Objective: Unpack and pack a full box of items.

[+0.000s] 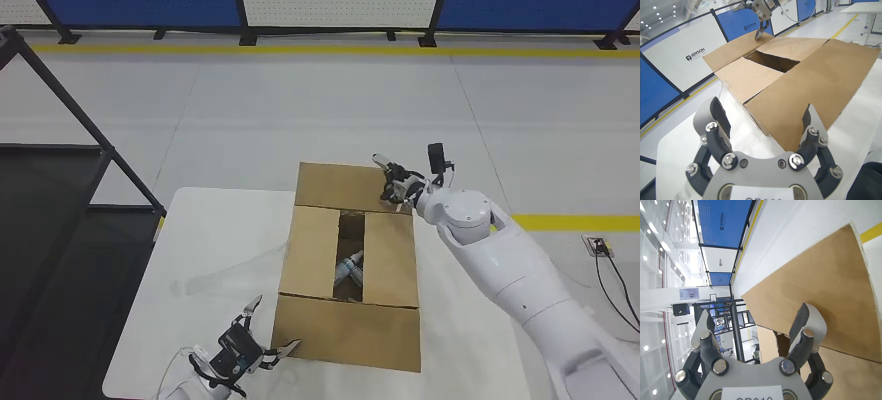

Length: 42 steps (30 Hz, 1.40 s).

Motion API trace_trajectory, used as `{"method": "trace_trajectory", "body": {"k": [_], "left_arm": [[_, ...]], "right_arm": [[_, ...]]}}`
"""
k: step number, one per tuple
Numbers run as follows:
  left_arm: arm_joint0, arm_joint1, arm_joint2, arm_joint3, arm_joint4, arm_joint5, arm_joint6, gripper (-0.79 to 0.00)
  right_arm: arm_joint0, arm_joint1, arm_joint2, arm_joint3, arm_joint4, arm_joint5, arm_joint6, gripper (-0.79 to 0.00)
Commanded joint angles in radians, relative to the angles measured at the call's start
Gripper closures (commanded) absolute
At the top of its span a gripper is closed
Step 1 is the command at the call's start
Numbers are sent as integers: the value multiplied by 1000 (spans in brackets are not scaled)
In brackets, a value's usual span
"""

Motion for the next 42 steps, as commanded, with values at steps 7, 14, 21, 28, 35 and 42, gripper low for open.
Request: {"method": "trace_trajectory", "body": {"k": [7,14,21,28,35,42], "left_arm": [[-24,0,33,31,11,7,-23,-785],[-37,-1,54,58,18,31,-32,-785],[-43,1,61,66,18,34,-37,-785],[-48,3,66,84,19,37,-34,-785],[-40,7,65,68,21,39,-5,-785],[3,17,30,-18,24,33,53,-785]], "right_arm": [[51,-92,-46,178,-17,0,17,-785],[81,-154,-61,294,-47,3,4,-785],[101,-194,-53,380,-64,1,0,-785],[108,-221,-40,427,-88,-14,-21,-785],[114,-230,3,451,-61,-95,-21,-785],[115,-209,72,445,0,-261,155,-785]]}}
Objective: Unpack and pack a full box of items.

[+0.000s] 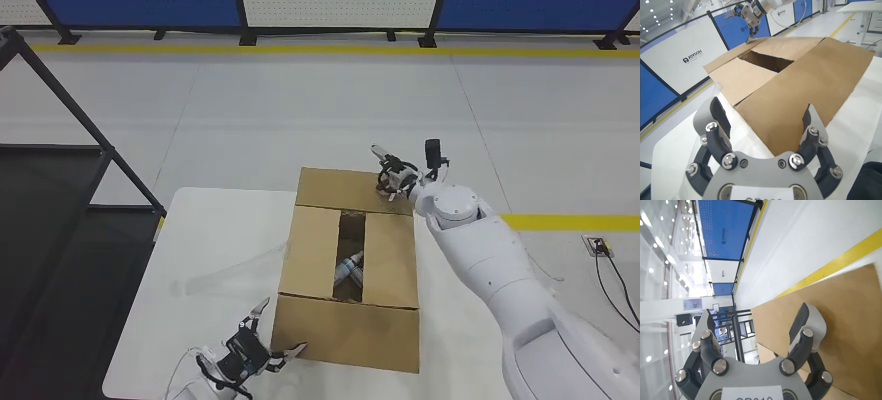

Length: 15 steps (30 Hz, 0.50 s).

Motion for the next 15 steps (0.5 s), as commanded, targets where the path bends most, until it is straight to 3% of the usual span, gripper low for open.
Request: {"method": "trace_trajectory", "body": {"k": [1,7,15], "left_arm": [[17,3,-15,-26,-10,-6,18,-785],[38,14,-56,-69,-45,-83,27,-785],[38,14,-56,-69,-45,-83,27,-785]], "right_arm": [[0,9,18,-5,11,-40,65,-785],[-21,38,63,-57,26,-106,206,-785],[-31,44,75,-70,35,-98,220,-785]]}}
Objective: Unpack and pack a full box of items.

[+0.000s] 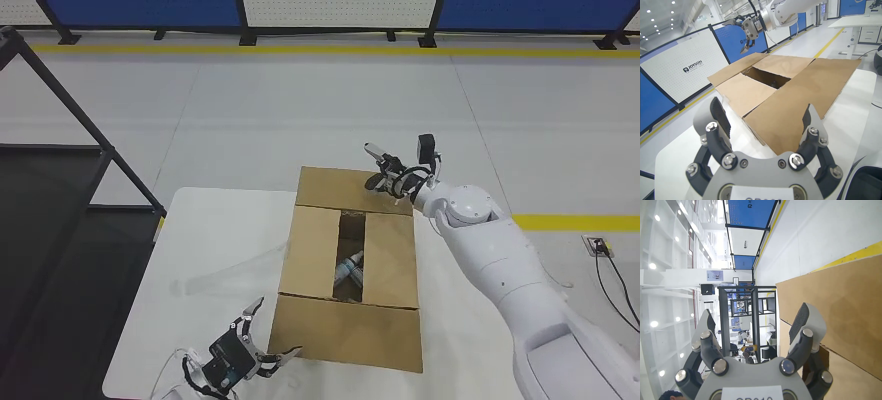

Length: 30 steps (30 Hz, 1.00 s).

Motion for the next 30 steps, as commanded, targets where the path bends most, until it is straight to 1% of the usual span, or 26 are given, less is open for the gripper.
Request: {"method": "trace_trajectory", "body": {"k": [1,4,6,8,10,14,18,19,21,28,30], "left_arm": [[0,0,0,0,0,0,0,-785],[0,0,0,0,0,0,0,-785],[1,0,-4,0,0,17,-14,-785],[7,0,-16,-5,-44,19,-11,-785],[13,2,-36,-10,-71,5,-2,-785],[36,7,-76,-28,-90,23,24,-785],[62,8,-110,-41,-124,57,44,-785],[69,8,-119,-42,-138,68,48,-785],[79,8,-134,-42,-160,88,43,-785],[79,8,-134,-42,-160,88,43,-785],[77,7,-131,-41,-163,95,31,-785]], "right_arm": [[0,0,0,0,0,0,0,-785],[0,0,0,0,0,0,0,-785],[-7,0,0,-9,-4,0,-4,-785],[-24,7,10,-43,-7,-9,21,-785],[-31,15,12,-69,-40,-9,32,-785],[-50,33,22,-137,-84,-9,100,-785],[-70,53,33,-200,-122,6,219,-785],[-72,58,34,-213,-141,15,230,-785],[-73,59,35,-217,-147,18,230,-785],[-78,59,35,-219,-148,19,226,-785],[-98,60,29,-251,-170,45,230,-785]]}}
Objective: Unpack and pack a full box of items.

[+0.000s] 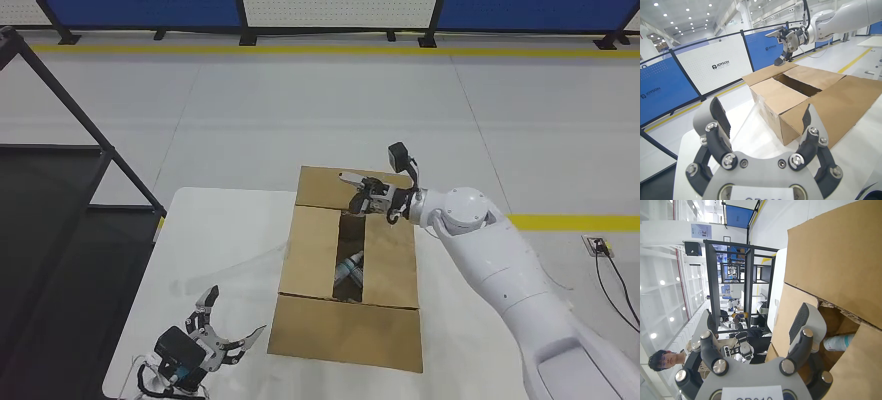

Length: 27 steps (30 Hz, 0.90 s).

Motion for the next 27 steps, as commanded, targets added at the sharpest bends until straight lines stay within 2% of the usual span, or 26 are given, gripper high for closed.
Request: {"method": "trace_trajectory", "body": {"k": [1,4,11,18,27], "left_arm": [[-4,-1,1,6,-9,18,-17,-785],[-18,-6,1,27,-59,63,-35,-785],[-25,-9,-13,37,-128,75,-40,-785],[-16,-9,-18,32,-126,76,-31,-785],[1,-8,-33,18,-125,83,-22,-785]], "right_arm": [[-13,2,-10,-27,-40,26,12,-785],[-28,5,-23,-50,-89,48,46,-785],[-55,-9,-54,-63,-153,103,54,-785],[-69,-39,-56,-16,-100,68,77,-785],[-59,-77,-21,79,21,-36,116,-785]]}}
